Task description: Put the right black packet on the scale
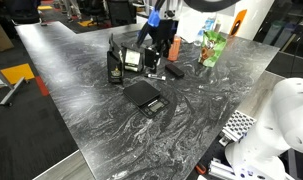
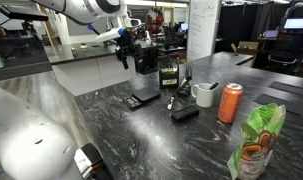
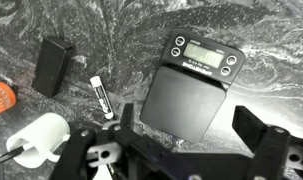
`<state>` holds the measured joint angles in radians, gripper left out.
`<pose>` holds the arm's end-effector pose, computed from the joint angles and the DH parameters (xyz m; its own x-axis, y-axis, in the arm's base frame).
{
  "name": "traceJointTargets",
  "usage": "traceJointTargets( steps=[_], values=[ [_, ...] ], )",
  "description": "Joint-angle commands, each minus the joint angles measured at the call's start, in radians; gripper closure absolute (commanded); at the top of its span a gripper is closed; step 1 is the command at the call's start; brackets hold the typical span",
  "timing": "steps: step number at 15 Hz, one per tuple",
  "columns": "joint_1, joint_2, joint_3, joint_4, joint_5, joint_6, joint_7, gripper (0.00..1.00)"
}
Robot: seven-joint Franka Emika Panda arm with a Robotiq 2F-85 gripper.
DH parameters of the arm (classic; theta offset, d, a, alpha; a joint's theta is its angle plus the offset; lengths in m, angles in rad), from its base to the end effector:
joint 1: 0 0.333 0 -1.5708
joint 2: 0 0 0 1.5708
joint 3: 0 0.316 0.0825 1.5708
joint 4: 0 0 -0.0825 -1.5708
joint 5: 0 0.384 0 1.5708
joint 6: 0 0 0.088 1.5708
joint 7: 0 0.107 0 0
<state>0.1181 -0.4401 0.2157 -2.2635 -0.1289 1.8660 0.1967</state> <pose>0.4035 0.1396 0.5317 0.9847 0.1603 0.0691 0.1433 -0.9683 0.2045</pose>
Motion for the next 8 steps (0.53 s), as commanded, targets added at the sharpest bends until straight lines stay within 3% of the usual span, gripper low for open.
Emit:
traceJointTargets(
  steps=[1,5,8],
  values=[
    [0.004,0.013,-0.004,0.017,-0.005,-0.002,0.001,0.00],
    [0.005,0.008,-0.003,0.012,-0.004,-0.002,0.004,0.00],
    [-0.034,0.006,-0.035,0.050,-0.034,-0.055,0.013,0.00]
  ],
)
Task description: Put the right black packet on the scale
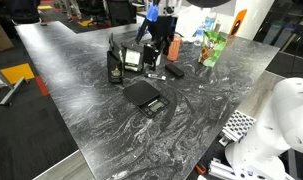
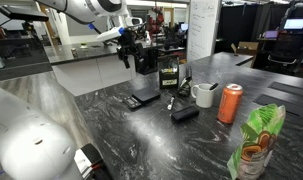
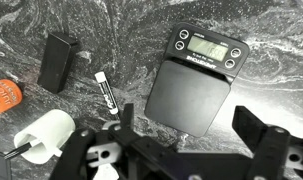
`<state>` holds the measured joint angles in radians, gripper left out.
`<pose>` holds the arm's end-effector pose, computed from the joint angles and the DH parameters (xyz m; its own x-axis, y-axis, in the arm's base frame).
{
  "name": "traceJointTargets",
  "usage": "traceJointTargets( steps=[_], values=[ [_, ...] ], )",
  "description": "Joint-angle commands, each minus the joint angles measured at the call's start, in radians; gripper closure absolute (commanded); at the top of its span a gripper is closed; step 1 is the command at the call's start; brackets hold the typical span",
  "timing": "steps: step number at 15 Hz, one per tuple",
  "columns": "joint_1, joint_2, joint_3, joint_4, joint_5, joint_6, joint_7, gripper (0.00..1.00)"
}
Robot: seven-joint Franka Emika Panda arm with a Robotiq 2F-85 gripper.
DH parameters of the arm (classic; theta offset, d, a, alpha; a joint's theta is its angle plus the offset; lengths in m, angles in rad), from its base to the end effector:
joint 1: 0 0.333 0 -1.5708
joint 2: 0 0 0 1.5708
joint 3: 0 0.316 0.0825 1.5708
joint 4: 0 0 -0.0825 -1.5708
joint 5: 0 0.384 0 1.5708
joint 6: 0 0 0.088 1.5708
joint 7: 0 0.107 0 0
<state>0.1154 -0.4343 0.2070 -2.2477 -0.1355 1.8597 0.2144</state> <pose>0.4074 0.1352 0.5367 0.9879 0.1344 0.0774 0.1162 -0.9720 0.2043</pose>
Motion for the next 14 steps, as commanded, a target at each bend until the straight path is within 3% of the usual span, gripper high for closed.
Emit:
traceJointTargets(
  steps=[1,5,11,14],
  values=[
    [-0.036,-0.007,-0.045,0.039,-0.036,-0.053,-0.032,0.00],
    [-0.051,0.057,-0.118,0.092,-0.034,-0.017,-0.140,0.00],
    [-0.030,0.186,-0.187,0.137,-0.011,0.098,-0.444,0.00],
    [-0.040,0.166,-0.173,0.113,-0.013,0.082,-0.421,0.00]
  ],
)
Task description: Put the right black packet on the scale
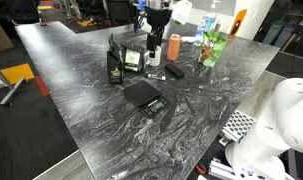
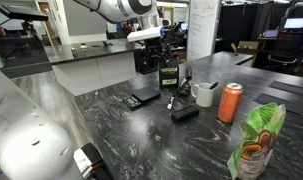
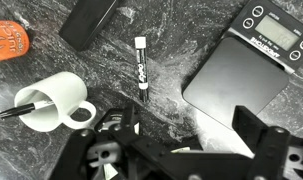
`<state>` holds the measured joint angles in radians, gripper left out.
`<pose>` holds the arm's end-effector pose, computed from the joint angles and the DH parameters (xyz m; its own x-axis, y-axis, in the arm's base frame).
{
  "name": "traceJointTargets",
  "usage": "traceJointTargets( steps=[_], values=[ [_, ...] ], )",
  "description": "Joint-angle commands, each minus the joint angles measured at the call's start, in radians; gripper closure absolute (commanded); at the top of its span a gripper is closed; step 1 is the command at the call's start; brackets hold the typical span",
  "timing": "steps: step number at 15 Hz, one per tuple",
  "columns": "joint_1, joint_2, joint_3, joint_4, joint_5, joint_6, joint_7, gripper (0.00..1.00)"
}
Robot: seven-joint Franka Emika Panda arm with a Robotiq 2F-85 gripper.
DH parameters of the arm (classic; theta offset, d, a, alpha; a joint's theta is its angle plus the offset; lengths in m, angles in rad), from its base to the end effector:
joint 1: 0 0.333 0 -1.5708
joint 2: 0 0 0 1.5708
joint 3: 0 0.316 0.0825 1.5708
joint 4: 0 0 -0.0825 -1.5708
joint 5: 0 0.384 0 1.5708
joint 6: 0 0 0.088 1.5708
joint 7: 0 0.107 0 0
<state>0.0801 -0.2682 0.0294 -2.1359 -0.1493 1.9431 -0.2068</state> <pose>0.4813 0.0438 0.5268 0.9324 0.3593 0.0386 0.3491 -0.9231 0.1613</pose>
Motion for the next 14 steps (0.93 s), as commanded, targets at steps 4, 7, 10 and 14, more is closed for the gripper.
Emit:
traceJointTargets(
  steps=[4,7,10,14],
  values=[
    [-0.003,0.020,0.004,0.017,0.003,-0.002,-0.019,0.00],
    [-0.007,0.072,-0.042,0.062,0.064,0.027,-0.137,0.00],
    [-0.022,0.144,-0.100,0.125,0.133,0.059,-0.299,0.00],
    [-0.046,0.253,-0.132,0.228,0.171,0.058,-0.462,0.00]
  ],
)
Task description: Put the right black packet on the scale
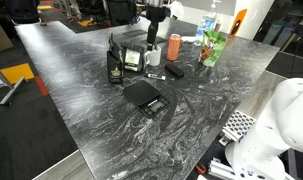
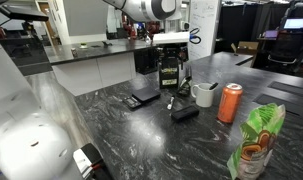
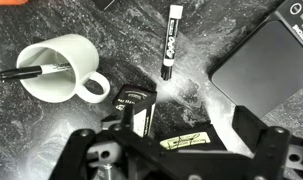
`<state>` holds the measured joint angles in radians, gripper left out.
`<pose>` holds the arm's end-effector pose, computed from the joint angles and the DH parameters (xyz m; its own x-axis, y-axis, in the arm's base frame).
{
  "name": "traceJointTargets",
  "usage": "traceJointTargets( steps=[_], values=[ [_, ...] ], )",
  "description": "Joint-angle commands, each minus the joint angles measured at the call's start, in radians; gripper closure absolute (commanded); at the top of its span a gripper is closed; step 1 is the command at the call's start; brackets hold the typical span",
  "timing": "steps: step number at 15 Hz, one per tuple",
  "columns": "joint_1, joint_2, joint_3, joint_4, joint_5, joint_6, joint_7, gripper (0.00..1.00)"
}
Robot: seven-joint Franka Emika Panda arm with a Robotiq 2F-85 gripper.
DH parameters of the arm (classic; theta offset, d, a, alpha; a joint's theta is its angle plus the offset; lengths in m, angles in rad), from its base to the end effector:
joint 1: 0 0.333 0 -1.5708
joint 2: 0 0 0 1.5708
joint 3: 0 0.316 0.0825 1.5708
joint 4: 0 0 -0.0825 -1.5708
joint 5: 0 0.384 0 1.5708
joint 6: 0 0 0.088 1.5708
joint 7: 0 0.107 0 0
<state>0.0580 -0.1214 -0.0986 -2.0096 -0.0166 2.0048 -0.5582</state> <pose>0.5336 -0.0245 0.5188 0.8604 0.5005 0.0962 0.4964 -0.8657 0.0646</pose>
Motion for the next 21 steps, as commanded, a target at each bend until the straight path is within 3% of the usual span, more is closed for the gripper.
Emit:
traceJointTargets(
  steps=[1,6,11,19,20,21],
  values=[
    [-0.031,0.133,-0.001,0.125,0.051,-0.005,-0.140,0.00],
    [-0.065,0.253,0.019,0.228,0.124,0.034,-0.196,0.00],
    [-0.101,0.326,0.033,0.305,0.114,0.085,-0.181,0.00],
    [-0.170,0.459,0.069,0.416,0.199,0.018,-0.187,0.00],
    [-0.174,0.469,0.073,0.422,0.196,0.016,-0.185,0.25],
    [-0.177,0.476,0.076,0.427,0.193,0.015,-0.180,0.28]
  ],
)
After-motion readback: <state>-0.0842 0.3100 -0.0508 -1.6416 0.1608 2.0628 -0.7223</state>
